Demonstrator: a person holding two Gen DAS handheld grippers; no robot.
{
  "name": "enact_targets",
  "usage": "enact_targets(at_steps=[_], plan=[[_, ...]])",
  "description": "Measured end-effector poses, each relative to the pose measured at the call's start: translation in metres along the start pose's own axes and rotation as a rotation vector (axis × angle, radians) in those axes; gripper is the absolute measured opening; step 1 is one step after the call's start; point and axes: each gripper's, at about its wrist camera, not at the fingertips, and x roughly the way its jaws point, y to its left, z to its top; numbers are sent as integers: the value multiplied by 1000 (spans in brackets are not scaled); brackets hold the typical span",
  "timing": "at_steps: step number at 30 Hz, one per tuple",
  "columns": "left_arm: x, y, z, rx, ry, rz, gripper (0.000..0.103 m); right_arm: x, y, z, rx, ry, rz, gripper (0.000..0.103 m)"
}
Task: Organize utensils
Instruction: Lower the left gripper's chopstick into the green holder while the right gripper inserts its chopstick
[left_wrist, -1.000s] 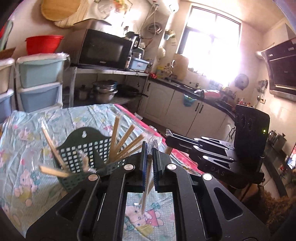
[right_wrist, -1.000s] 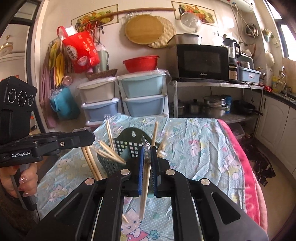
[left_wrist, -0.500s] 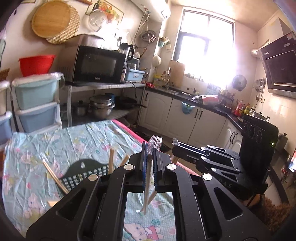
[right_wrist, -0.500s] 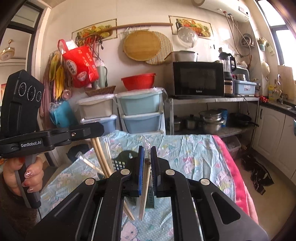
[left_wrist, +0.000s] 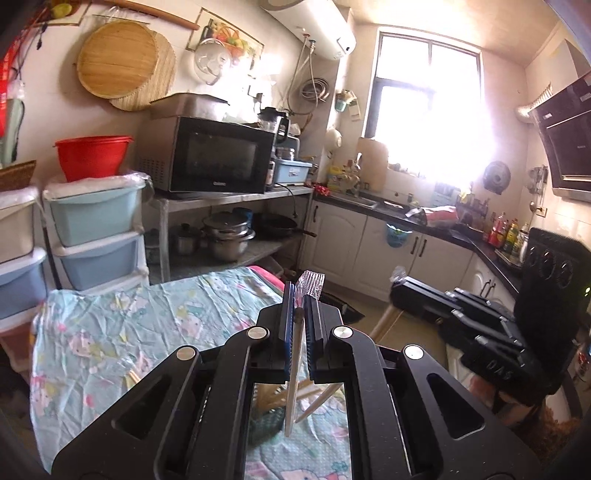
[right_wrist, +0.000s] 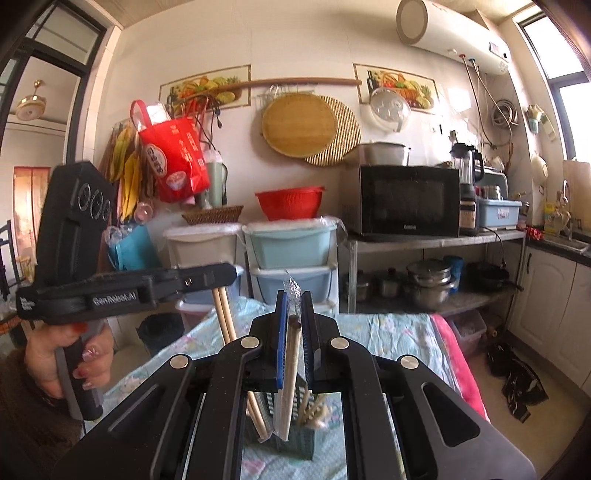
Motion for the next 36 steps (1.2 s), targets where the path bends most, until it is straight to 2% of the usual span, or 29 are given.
enact_targets(at_steps=[10,18,28,36], plan=[[-14,21,17,-11,-51,69,3,11,6,29,-10,-53,19,8],[-5,33,18,-18,-73,118,3,34,5,34,-16,-59,11,8],[22,36,-12,-7,-47,158,3,70,8,4,-69,-20,-37,8],[43,36,-49,9,-18,197,3,97,6,-37,-62,60,-55,8]])
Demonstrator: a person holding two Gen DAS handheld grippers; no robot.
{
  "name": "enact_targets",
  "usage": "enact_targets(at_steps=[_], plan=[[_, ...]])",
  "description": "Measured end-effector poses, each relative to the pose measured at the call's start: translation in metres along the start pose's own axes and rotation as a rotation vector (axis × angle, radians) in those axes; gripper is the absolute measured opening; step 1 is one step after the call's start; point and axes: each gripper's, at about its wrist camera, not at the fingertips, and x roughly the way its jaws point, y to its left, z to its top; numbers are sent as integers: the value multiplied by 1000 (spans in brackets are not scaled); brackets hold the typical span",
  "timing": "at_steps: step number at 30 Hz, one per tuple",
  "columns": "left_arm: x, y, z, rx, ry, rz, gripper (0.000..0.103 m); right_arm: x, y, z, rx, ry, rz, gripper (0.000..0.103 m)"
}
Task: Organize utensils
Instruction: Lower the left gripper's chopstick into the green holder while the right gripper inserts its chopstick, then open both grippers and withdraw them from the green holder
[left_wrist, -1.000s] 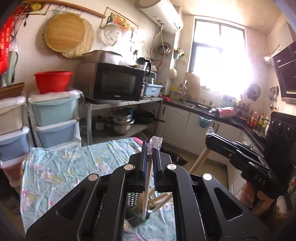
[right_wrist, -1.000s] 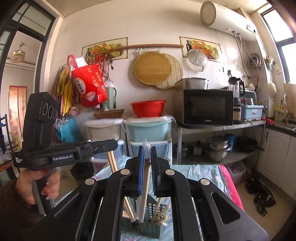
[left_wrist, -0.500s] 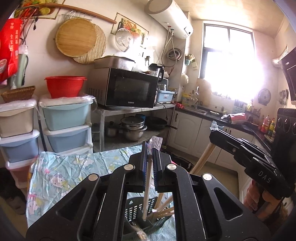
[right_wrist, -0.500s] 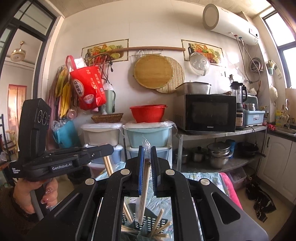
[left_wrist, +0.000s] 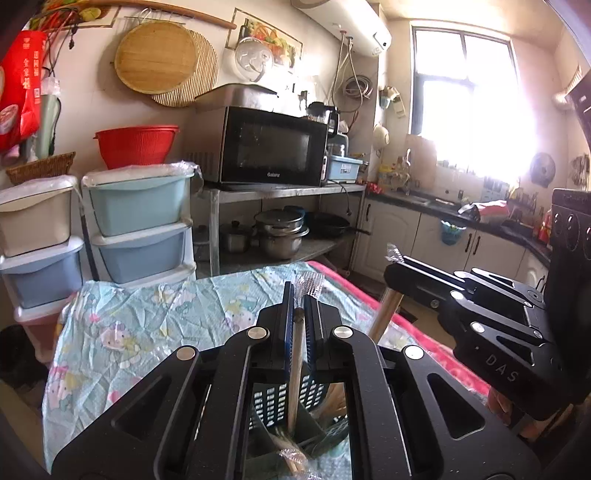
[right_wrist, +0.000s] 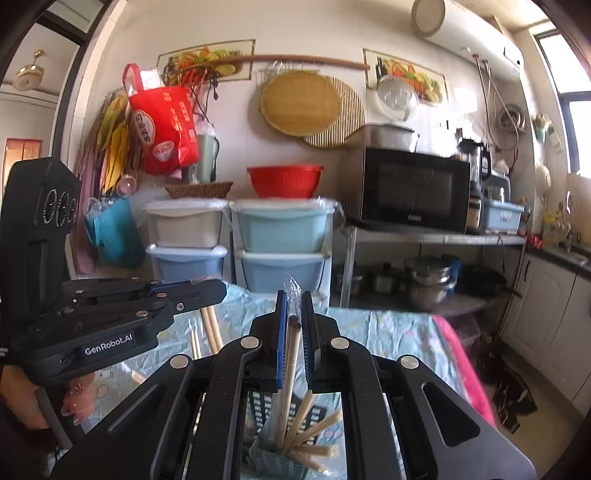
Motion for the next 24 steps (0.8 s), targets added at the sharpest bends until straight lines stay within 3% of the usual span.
enact_targets(at_steps=[4,6,10,14,18,20,24], plan=[[7,-1,-12,2,22,18,3,8,-4,-14,36,35,10,9],[7,-1,-17,-1,31,19,3,8,-6,-21,54,50,15,19],[5,-2,-25,-11,60,15,5,3,-11,-30,85,74,27,22],[-7,-3,-29,-26,63,15,28,-9,-15,-38,106,83,27,30],[-24,-7,-33,-30,72,10,40,-22,-18,-46,111,99,26,37],[-33,-9,-36,-27,68,15,56,-30,-19,-51,120,109,29,41],[-52,-13,-46,-42,74,36,76,-45,-18,-66,131,126,32,53]])
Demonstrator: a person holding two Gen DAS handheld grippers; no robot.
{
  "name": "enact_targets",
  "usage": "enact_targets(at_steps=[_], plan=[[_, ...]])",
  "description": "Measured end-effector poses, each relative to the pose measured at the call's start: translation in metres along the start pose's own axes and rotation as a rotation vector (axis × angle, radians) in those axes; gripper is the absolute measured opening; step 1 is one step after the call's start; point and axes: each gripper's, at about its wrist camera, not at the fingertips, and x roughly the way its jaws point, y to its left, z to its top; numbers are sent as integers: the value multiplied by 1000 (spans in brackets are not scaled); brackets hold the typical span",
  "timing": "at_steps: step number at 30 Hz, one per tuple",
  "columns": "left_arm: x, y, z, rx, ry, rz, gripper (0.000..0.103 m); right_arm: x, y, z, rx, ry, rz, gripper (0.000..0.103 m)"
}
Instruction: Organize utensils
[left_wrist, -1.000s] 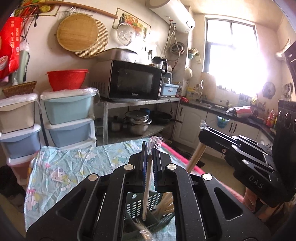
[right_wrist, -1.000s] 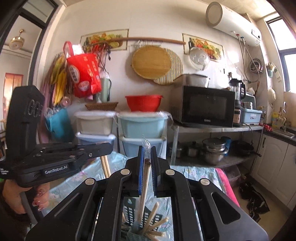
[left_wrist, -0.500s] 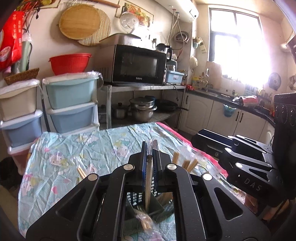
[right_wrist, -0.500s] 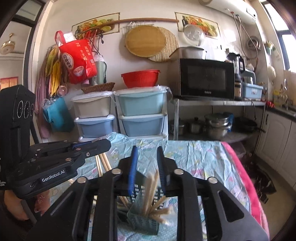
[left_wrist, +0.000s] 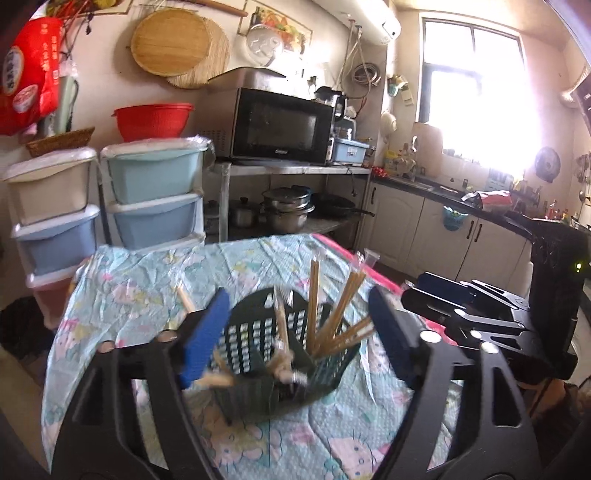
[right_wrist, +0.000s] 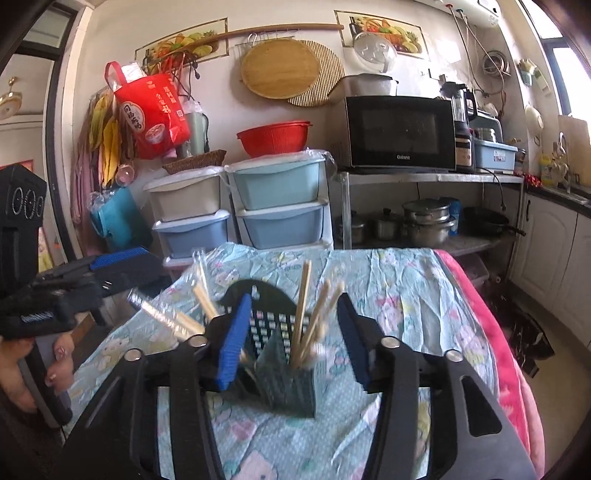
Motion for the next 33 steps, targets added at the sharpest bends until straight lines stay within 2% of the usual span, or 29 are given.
enact_targets(at_steps=[2,6,14,21,24,29,33], plan=[[-7,0,-8,-15,12,21,92,-5,1,-10,2,12,2,59],[-12,4,-30,-20,61,55,93,-13,3,-32,-8,41,-19,70],[2,17,-82,-70,170,122,93,-18,9,-62,-4,76,-41,86],[6,21,-109,-104,156,206,93,-19,22,-89,-27,65,-56,93],[1,21,-118,-111,117,228,93,-23,28,-97,-47,18,-79,96],[-8,16,-130,-121,53,250,93,-30,34,-109,-81,-77,-174,97],[-13,9,-137,-103,14,256,93,-36,38,-115,-115,-125,-196,97]])
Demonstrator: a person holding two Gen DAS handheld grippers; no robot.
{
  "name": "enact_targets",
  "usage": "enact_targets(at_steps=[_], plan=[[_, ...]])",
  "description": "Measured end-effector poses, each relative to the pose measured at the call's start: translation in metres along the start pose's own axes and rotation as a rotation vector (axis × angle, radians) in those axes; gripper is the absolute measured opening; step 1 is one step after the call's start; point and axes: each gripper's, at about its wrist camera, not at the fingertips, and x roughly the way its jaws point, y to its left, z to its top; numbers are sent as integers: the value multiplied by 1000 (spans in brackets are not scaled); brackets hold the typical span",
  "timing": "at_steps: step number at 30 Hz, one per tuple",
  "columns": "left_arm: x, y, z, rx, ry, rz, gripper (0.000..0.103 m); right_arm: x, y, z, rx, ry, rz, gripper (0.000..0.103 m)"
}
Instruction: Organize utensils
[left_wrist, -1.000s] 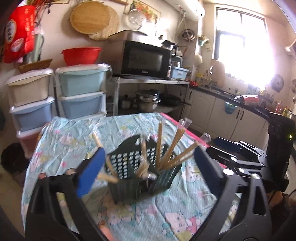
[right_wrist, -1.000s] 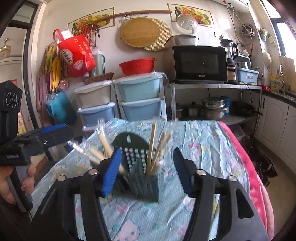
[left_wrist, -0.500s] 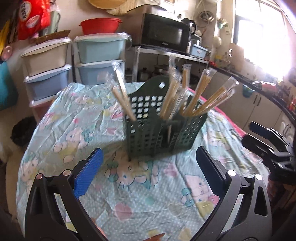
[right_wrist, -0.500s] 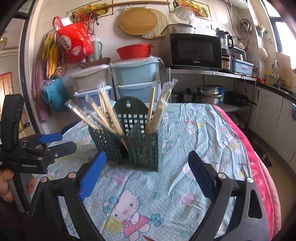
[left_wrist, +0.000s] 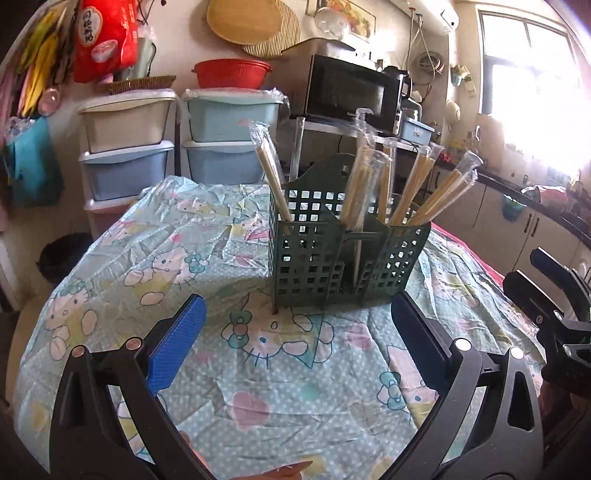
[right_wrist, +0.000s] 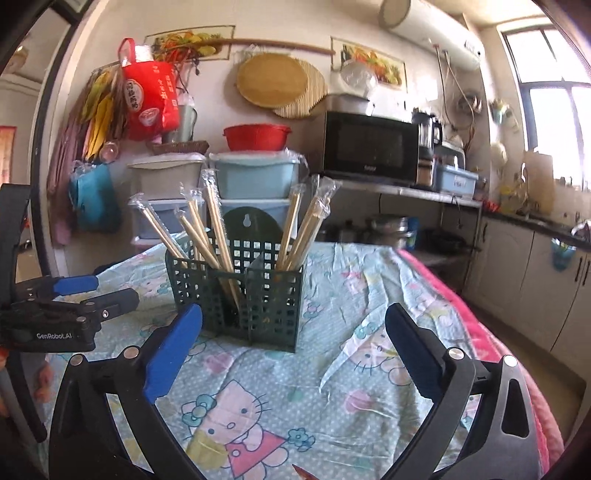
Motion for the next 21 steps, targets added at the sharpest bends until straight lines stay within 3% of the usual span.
enact_targets(at_steps=[10,21], plan=[[-17,-13,-15,-3,-75,-34,93,-22,11,-10,5,-66,19,97],[-22,-15,-19,-7,-105,-17,93,-25,9,-19,48,-52,18,97]])
